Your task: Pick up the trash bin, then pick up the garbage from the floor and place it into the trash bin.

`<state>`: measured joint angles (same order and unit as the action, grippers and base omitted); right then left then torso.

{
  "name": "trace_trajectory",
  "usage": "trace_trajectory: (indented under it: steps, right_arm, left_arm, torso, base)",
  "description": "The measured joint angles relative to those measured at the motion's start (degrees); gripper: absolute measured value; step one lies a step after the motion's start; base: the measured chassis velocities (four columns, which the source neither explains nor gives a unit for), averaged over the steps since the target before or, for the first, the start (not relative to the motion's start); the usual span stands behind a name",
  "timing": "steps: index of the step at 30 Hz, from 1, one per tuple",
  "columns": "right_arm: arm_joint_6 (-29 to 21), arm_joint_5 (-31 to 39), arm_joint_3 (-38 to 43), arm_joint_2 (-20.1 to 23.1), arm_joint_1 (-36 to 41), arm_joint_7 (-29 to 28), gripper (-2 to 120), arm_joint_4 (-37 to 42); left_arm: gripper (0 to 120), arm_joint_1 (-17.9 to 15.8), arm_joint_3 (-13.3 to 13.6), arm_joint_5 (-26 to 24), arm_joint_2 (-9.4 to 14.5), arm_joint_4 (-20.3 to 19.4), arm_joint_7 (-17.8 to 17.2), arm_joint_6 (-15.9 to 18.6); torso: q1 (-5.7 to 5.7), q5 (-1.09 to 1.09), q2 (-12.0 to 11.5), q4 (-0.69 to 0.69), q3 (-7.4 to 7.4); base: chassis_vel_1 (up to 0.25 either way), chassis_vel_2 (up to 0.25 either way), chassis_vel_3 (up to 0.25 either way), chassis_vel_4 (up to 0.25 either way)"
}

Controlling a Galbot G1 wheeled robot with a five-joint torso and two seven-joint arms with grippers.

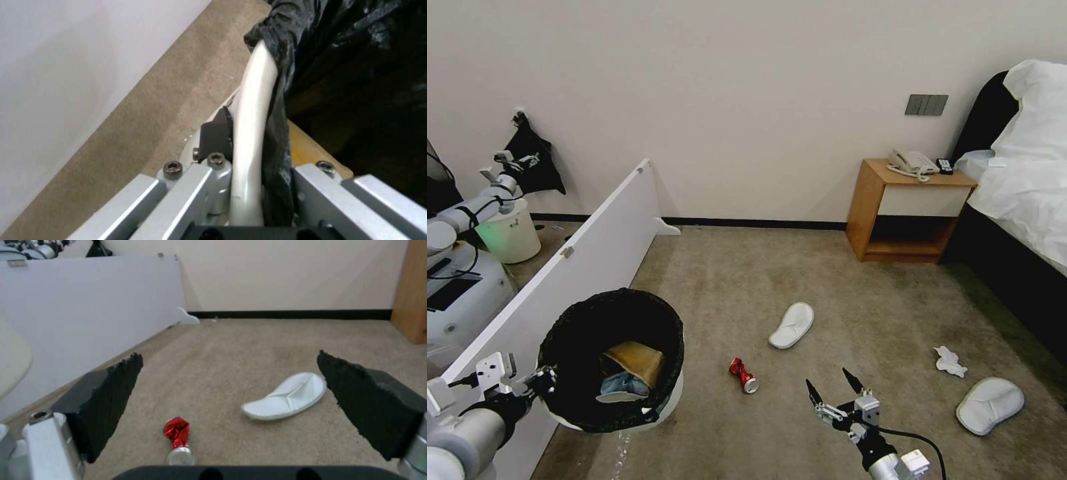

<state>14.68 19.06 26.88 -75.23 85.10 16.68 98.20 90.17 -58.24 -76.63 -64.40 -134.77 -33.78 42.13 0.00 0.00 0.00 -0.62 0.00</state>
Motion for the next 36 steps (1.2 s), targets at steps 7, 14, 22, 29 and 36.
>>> trace_trajectory:
  steps: [7, 14, 22, 29, 36]
  right_arm:
    - [0.04, 0.0, -0.08, -0.01, -0.1, 0.07, 100, -0.26]
    - [0.05, 0.03, -0.09, 0.0, -0.04, 0.1, 100, -0.24]
    - [0.08, -0.04, -0.05, 0.02, 0.23, 0.15, 100, -0.04]
    - [0.12, -0.05, -0.02, 0.14, 0.3, 0.14, 100, 0.03]
    - [0.18, -0.09, -0.34, 0.42, 0.09, 0.11, 100, -0.49]
  left_arm:
    - [1, -0.04, -0.04, -0.27, 0.07, -0.04, -0.13, 0.0]
    - [1, 0.06, -0.22, -0.4, 0.07, -0.15, -0.13, 0.0]
    - [1, 0.0, -0.09, -0.45, 0.03, -0.24, -0.13, 0.0]
    - [1, -0.31, 0.23, -0.48, 0.12, -0.24, -0.27, 0.0]
    - [1, -0.55, 0.42, -0.48, 0.26, -0.01, -0.37, 0.0]
  torso:
    - [0.0, 0.0, 0.0, 0.0, 0.0]
    - [0.0, 0.0, 0.0, 0.0, 0.01]
    - [0.0, 0.0, 0.0, 0.0, 0.0]
    - [0.0, 0.0, 0.0, -0.01, 0.0]
    - [0.0, 0.0, 0.0, 0.0, 0.0]
  base:
    - [-0.064, 0.068, 0.069, -0.07]
    - [-0.093, 0.08, 0.102, -0.088]
    - [-0.062, 0.069, 0.06, -0.051]
    - [-0.075, 0.077, 0.074, -0.081]
    - [-0.064, 0.072, 0.067, -0.076]
